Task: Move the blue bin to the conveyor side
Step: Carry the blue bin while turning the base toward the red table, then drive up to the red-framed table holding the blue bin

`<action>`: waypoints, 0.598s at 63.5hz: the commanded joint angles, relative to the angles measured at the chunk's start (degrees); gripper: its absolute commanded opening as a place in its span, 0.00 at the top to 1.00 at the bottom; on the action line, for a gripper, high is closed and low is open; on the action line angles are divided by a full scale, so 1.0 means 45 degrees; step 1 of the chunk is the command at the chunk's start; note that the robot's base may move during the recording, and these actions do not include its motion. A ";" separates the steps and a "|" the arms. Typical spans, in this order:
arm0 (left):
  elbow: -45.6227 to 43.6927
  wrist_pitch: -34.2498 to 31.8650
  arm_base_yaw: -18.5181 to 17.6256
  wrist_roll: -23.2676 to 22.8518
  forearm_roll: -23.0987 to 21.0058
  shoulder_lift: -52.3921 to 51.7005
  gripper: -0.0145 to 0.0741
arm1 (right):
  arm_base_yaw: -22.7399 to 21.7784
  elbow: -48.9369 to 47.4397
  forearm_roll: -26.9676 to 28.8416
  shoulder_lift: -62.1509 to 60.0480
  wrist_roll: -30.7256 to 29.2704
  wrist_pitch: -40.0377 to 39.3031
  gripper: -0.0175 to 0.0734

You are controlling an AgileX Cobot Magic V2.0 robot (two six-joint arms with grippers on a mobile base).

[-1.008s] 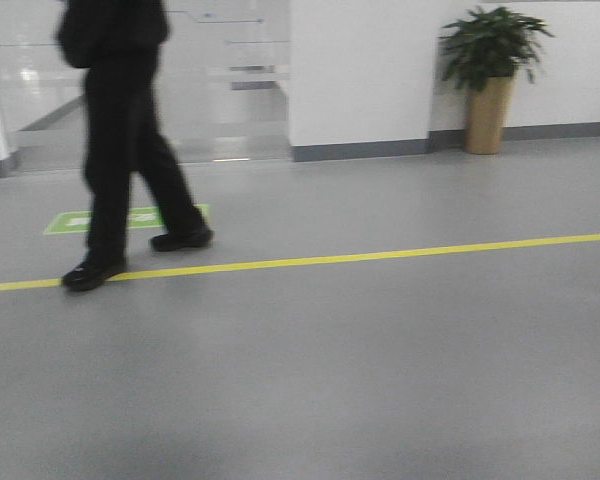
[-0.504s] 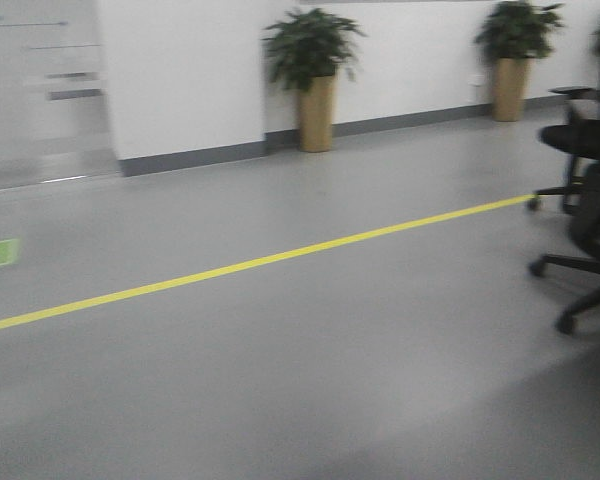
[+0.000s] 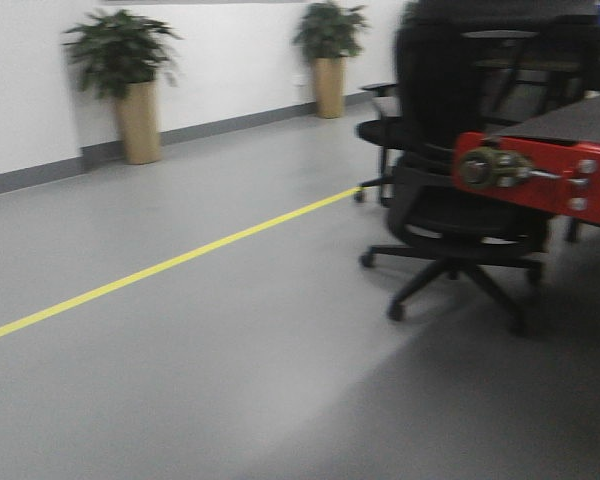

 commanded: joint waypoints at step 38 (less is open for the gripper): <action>-0.0189 -0.1090 0.0029 0.0203 0.0601 -0.0237 0.86 | -0.0071 -0.0181 -0.1004 -0.0233 -0.0220 -0.1166 0.90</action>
